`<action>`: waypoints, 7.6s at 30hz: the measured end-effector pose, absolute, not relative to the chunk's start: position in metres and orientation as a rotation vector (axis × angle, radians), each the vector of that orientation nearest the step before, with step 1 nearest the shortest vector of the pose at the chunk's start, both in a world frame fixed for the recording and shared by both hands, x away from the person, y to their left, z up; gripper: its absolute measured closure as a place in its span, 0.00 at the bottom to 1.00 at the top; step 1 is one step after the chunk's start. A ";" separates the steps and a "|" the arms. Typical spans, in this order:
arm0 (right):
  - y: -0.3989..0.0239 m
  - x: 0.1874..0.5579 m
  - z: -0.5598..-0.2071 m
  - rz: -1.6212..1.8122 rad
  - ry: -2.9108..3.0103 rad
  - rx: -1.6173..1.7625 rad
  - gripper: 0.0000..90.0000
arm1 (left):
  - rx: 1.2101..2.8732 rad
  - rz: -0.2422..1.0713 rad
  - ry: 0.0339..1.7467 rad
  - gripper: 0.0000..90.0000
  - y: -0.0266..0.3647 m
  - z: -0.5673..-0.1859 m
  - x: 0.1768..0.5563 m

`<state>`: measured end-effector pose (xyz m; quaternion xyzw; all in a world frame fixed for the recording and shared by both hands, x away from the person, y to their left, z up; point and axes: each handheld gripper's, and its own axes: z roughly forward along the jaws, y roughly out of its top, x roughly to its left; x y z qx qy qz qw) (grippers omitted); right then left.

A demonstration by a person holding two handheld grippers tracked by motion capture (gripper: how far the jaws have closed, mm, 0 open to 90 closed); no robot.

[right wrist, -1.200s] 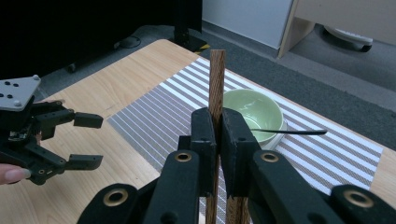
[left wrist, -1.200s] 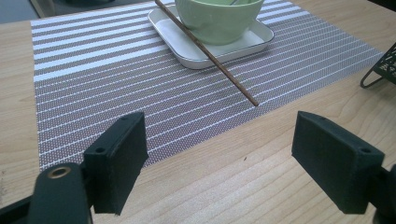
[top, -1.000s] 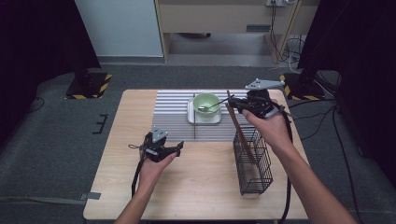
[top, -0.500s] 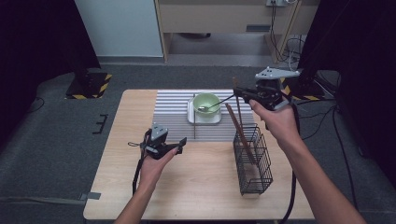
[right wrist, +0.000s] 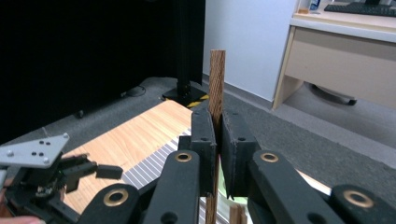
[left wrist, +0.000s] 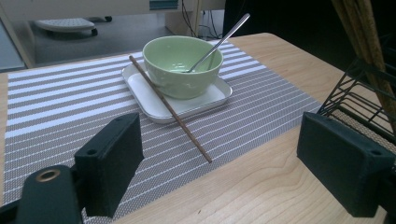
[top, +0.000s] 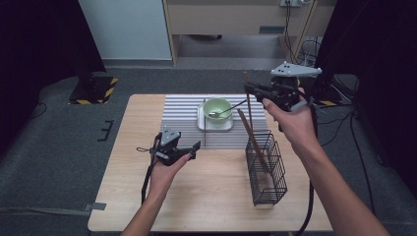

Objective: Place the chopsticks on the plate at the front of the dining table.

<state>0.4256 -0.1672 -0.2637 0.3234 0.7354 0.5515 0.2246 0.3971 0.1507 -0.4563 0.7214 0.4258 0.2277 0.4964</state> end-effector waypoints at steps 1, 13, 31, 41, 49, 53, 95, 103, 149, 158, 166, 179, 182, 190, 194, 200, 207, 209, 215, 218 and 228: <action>-0.165 0.426 -0.264 1.527 2.027 0.893 0.94 | 1.747 0.554 1.027 0.16 0.150 -0.456 0.397; -0.133 0.443 -0.281 1.567 2.053 0.882 0.94 | 1.763 0.530 0.957 0.18 0.137 -0.458 0.400; -0.107 0.453 -0.306 1.618 2.078 0.912 0.94 | 1.769 0.501 0.909 0.21 0.124 -0.459 0.398; -0.107 0.454 -0.313 1.681 2.064 0.954 0.94 | 1.758 0.471 0.906 0.21 0.124 -0.459 0.395; -0.102 0.452 -0.314 1.721 2.049 0.965 0.94 | 1.739 0.433 0.885 0.24 0.118 -0.458 0.393; -0.098 0.449 -0.315 1.717 2.068 0.958 0.94 | 1.736 0.417 0.871 0.26 0.114 -0.460 0.392; -0.105 0.456 -0.317 1.744 2.073 1.021 0.85 | 1.814 0.495 0.894 0.95 0.110 -0.463 0.387; -0.105 0.456 -0.316 1.782 2.100 1.014 0.94 | 1.822 0.503 0.897 0.95 0.110 -0.465 0.386; -0.163 0.460 -0.348 1.412 2.073 1.039 0.26 | 1.772 0.549 0.997 0.95 0.126 -0.457 0.397; -0.193 0.465 -0.363 1.360 2.018 1.125 0.16 | 1.782 0.564 1.013 0.95 0.130 -0.458 0.398; -0.220 0.469 -0.375 1.340 1.976 1.203 0.12 | 1.791 0.563 1.009 0.95 0.128 -0.460 0.401; -0.252 0.470 -0.397 1.287 1.946 1.281 0.11 | 1.784 0.574 1.030 0.95 0.132 -0.465 0.405; -0.260 0.470 -0.403 1.283 1.936 1.303 0.11 | 1.785 0.579 1.035 0.95 0.133 -0.466 0.406; -0.280 0.468 -0.415 1.268 1.911 1.349 0.11 | 1.784 0.585 1.041 0.95 0.131 -0.468 0.408; -0.289 0.466 -0.422 1.258 1.900 1.374 0.11 | 1.782 0.584 1.042 0.95 0.130 -0.468 0.409; -0.299 0.464 -0.435 1.230 1.892 1.404 0.11 | 1.777 0.591 1.047 0.95 0.129 -0.467 0.411; -0.307 0.461 -0.451 1.188 1.880 1.429 0.11 | 1.779 0.622 1.061 0.95 0.128 -0.469 0.415; -0.308 0.460 -0.455 1.185 1.882 1.434 0.11 | 1.761 0.616 1.080 0.95 0.128 -0.470 0.417; -0.316 0.454 -0.477 1.146 1.898 1.460 0.11 | 1.768 0.633 1.084 0.95 0.122 -0.467 0.422; -0.317 0.453 -0.486 1.135 1.904 1.471 0.11 | 1.777 0.635 1.076 0.95 0.117 -0.464 0.425; -0.321 0.452 -0.512 1.067 1.928 1.526 0.10 | 1.773 0.648 1.100 0.95 0.108 -0.461 0.433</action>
